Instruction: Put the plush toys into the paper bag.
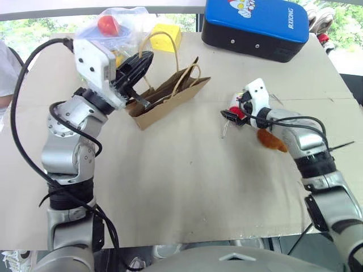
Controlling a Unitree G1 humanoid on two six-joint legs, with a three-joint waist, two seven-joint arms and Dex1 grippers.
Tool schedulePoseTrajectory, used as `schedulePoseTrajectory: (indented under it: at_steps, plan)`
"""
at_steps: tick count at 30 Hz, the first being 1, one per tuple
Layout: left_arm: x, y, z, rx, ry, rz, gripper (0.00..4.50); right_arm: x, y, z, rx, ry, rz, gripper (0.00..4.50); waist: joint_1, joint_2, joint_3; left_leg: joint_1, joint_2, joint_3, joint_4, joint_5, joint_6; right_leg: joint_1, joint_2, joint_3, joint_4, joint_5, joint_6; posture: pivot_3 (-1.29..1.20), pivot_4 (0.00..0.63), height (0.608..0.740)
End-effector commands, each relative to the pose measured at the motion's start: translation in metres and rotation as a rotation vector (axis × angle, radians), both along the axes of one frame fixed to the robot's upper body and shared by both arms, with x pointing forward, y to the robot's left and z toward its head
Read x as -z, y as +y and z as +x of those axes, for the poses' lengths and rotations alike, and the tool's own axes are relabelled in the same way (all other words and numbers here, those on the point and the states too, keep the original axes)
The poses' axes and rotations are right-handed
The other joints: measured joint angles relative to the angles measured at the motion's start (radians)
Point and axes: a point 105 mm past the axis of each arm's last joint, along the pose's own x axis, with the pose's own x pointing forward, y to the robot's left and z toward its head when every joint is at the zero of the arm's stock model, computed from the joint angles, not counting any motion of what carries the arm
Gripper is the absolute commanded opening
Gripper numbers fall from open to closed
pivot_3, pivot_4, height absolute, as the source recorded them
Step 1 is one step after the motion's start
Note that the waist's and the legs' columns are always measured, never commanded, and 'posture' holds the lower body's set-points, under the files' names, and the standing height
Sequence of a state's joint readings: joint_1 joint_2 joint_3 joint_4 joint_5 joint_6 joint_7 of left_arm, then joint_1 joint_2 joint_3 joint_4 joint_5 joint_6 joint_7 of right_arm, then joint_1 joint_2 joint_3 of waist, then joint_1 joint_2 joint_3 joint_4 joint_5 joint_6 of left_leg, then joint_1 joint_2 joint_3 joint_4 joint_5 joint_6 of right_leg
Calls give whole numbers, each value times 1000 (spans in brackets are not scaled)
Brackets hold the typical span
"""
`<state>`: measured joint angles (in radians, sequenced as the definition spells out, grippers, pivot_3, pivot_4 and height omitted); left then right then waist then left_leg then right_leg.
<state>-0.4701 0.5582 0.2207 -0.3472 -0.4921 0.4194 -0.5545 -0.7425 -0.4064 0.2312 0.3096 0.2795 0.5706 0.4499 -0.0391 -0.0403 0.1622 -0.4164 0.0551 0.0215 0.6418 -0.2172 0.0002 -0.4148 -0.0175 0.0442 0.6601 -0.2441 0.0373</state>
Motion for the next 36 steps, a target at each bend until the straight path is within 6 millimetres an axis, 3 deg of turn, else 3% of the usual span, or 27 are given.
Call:
schedulePoseTrajectory:
  at_steps: [1,7,9,10,15,17,21,23,25,27,32,36]
  plan:
    - [-17,-5,-11,56,-1,-92,0,25,-11,5,19,2,-148,3605,3,0,0,0,0,0,0,0,0,0,0,0,0,0,0,0,150,740]
    - [-5,-16,-15,126,104,-200,0,10,-16,-4,11,-75,-142,937,4,0,0,1,0,-1,0,0,0,1,0,-1,0,0,0,0,150,740]
    - [3,-14,-12,131,158,-278,0,-13,-25,-15,27,-123,-19,219,5,0,0,1,0,-1,0,0,0,1,0,-1,0,0,0,0,150,740]
    - [6,-12,-10,130,182,-308,0,-26,-30,-22,34,-146,47,85,8,0,0,1,0,-1,0,0,0,1,0,-1,0,0,0,0,150,740]
    - [11,-9,-5,174,250,-407,0,-107,-39,-68,-35,-306,380,30,8,3,2,0,0,-1,0,0,0,1,0,-1,0,0,0,0,150,740]
    - [11,-9,-5,203,269,-431,0,-127,-30,-82,-101,-347,444,30,3,3,2,1,0,-1,0,0,0,1,0,-1,1,0,0,0,150,740]
    - [7,-10,-5,278,312,-512,0,-159,11,-102,-266,-401,515,30,-5,3,2,2,1,-1,0,0,0,1,1,0,1,0,0,0,150,740]
    - [5,-10,-6,295,329,-526,0,-159,40,-104,-349,-396,471,30,-2,3,2,1,1,-1,0,0,0,1,1,0,1,0,0,0,150,740]
    - [3,-10,-6,308,339,-545,0,-144,61,-104,-404,-370,384,30,-2,3,2,1,0,-1,0,0,0,0,1,0,1,0,0,0,150,740]
    - [0,-9,-6,312,342,-571,0,-128,70,-103,-430,-339,315,30,1,2,2,1,0,-2,0,0,0,1,1,-1,0,0,0,0,150,740]
    - [-5,-2,-6,319,357,-636,0,-115,84,-118,-544,-302,277,30,11,2,2,-1,-1,-2,1,0,0,1,-1,-1,-1,0,0,0,150,740]
    - [-6,-3,-7,334,368,-641,0,-98,90,-117,-589,-286,147,30,8,2,2,0,-1,-2,0,0,0,1,0,-2,0,0,0,0,150,740]
